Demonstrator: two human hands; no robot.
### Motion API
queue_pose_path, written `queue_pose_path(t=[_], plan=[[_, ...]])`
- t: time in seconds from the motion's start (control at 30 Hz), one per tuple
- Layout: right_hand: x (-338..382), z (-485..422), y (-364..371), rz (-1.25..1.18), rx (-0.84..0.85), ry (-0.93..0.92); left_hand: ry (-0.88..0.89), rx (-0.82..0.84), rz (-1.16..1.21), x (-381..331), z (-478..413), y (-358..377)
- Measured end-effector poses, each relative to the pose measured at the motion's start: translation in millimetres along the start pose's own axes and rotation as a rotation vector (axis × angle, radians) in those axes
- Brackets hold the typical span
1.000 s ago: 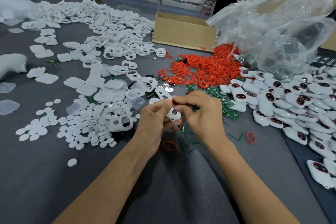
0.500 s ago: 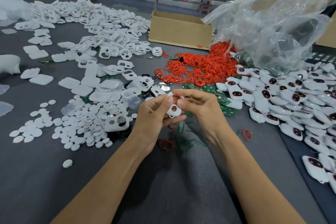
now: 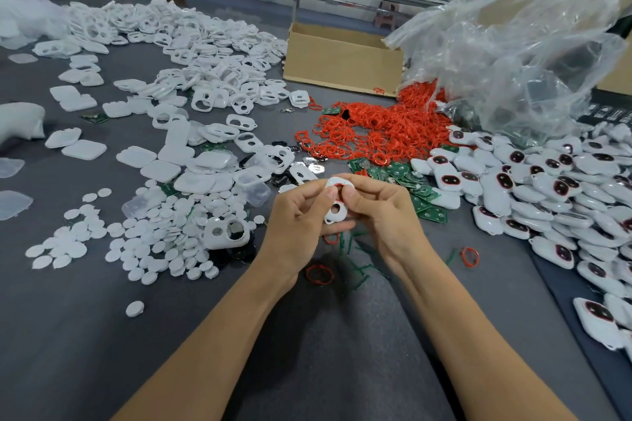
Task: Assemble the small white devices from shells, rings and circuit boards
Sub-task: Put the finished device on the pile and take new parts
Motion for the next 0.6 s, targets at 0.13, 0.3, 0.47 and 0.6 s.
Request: queue_pose_path(t=[0.13, 0.3, 0.47, 0.6], plan=[[-1, 1, 0, 0.096, -0.136, -0.028, -0.022, -0.061, -0.005, 1, 1, -1], [-2, 2, -1, 0.271, -0.295, -0.091, 0.007, -0.140, -0.144, 4, 0, -7], [2, 4, -2, 0.434, -0.347, -0.190, 0.099, -0.134, -0.302, -3, -1, -7], [-1, 0, 4, 0.337, -0.221, -0.134, 0.079, -0.143, -0.275, 0, -1, -12]])
Point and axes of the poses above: each hand's wrist, its own z-axis away from the middle knuckle, its own y-axis out of the palm, x = y × z, the point moved 8 cm from there along -z, towards the middle knuckle, and after that the axes turned 12 degrees about y, right-handed, at the moved point
